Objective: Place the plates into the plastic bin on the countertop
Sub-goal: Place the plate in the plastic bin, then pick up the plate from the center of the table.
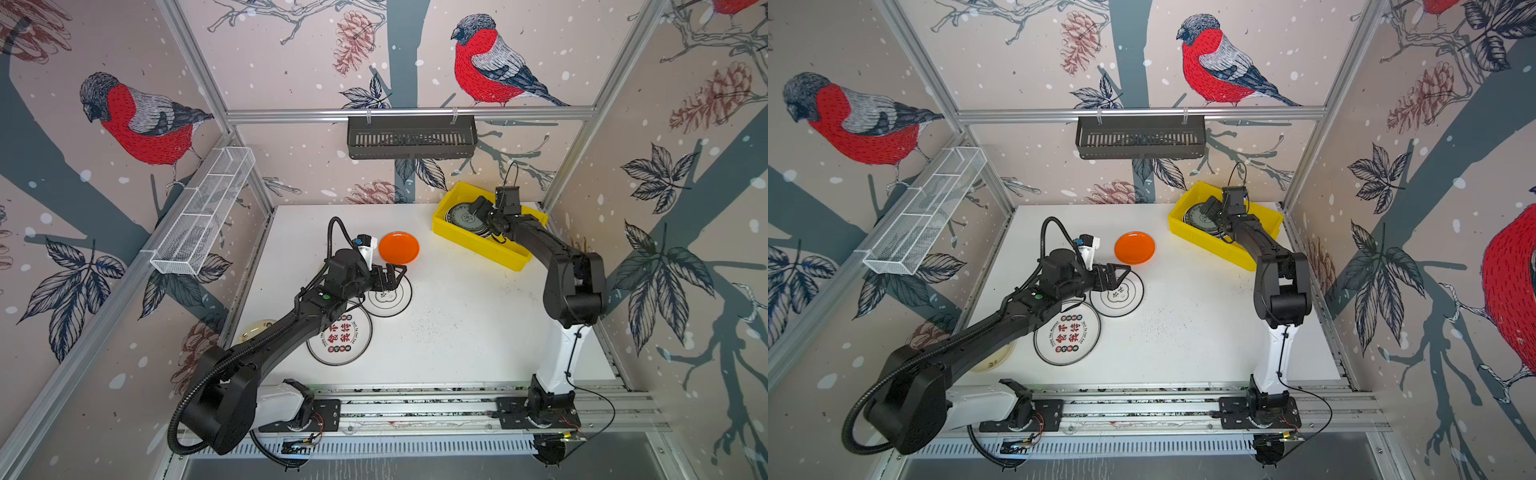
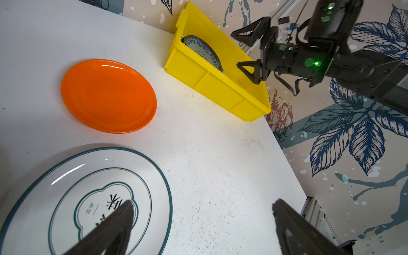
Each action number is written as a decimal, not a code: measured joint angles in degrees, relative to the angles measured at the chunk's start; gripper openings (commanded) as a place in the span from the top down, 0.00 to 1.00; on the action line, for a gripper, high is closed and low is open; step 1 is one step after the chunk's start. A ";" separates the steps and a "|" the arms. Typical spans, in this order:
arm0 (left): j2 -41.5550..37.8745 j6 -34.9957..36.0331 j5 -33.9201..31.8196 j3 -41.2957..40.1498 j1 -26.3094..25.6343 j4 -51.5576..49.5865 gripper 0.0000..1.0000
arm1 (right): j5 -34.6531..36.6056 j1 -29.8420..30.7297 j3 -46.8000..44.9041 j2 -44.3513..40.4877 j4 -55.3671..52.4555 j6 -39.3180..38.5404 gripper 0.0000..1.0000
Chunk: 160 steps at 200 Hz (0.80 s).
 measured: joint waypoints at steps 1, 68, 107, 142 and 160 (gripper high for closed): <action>0.00 0.00 0.00 0.00 0.00 0.00 0.02 | 0.00 0.00 -0.13 -0.17 0.04 0.00 0.01; -2.78 0.00 -0.48 -0.26 0.61 -2.03 0.02 | 0.68 1.51 -16.04 -21.16 1.16 -1.33 0.01; -5.46 0.02 -3.08 -1.99 0.74 -3.02 0.02 | -2.25 1.66 -21.29 -29.66 2.05 -1.33 0.01; -6.95 0.31 -4.66 -2.71 1.49 -4.13 0.02 | -7.06 2.69 -25.53 -33.51 2.69 -1.31 0.01; -7.72 0.42 -5.03 -3.32 2.12 -4.61 0.02 | -7.98 3.58 -28.96 -36.17 3.41 -1.31 0.01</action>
